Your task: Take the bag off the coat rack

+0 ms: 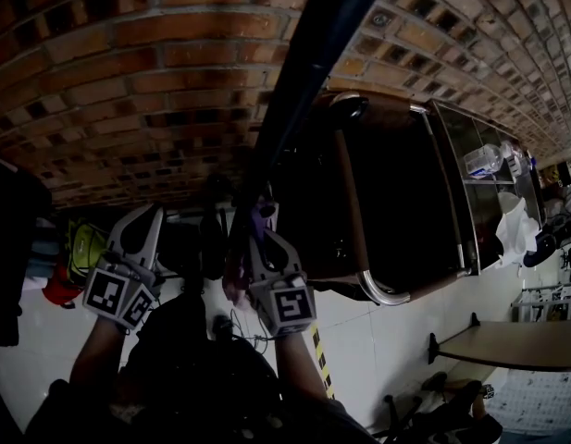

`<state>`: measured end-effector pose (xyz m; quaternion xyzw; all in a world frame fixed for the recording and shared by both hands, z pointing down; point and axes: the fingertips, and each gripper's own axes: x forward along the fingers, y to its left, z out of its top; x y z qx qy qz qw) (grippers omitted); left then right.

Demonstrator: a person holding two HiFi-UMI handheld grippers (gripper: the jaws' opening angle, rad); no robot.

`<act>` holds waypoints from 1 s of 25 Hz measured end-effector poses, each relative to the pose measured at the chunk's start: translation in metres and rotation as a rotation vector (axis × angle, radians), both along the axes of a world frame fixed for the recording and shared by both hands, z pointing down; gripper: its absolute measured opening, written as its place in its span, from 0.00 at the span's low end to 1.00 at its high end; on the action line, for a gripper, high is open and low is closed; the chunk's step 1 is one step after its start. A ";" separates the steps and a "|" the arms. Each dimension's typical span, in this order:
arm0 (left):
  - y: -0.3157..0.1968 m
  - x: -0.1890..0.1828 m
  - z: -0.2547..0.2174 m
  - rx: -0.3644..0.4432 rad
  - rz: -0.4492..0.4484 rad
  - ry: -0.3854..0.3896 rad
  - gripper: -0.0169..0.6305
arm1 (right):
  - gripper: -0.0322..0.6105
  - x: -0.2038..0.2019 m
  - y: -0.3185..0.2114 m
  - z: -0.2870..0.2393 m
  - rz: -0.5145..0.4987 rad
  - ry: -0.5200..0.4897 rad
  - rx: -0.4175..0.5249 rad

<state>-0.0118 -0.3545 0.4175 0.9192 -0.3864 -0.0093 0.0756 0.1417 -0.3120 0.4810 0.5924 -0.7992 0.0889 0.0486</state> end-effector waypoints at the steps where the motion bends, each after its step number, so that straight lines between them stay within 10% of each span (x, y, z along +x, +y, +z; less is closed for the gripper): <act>1: -0.001 0.001 0.000 -0.002 0.000 0.001 0.06 | 0.14 0.001 -0.001 -0.005 -0.001 -0.002 0.010; 25: 0.041 0.010 -0.028 0.031 -0.017 0.037 0.06 | 0.14 0.056 0.079 -0.126 0.046 -0.199 0.189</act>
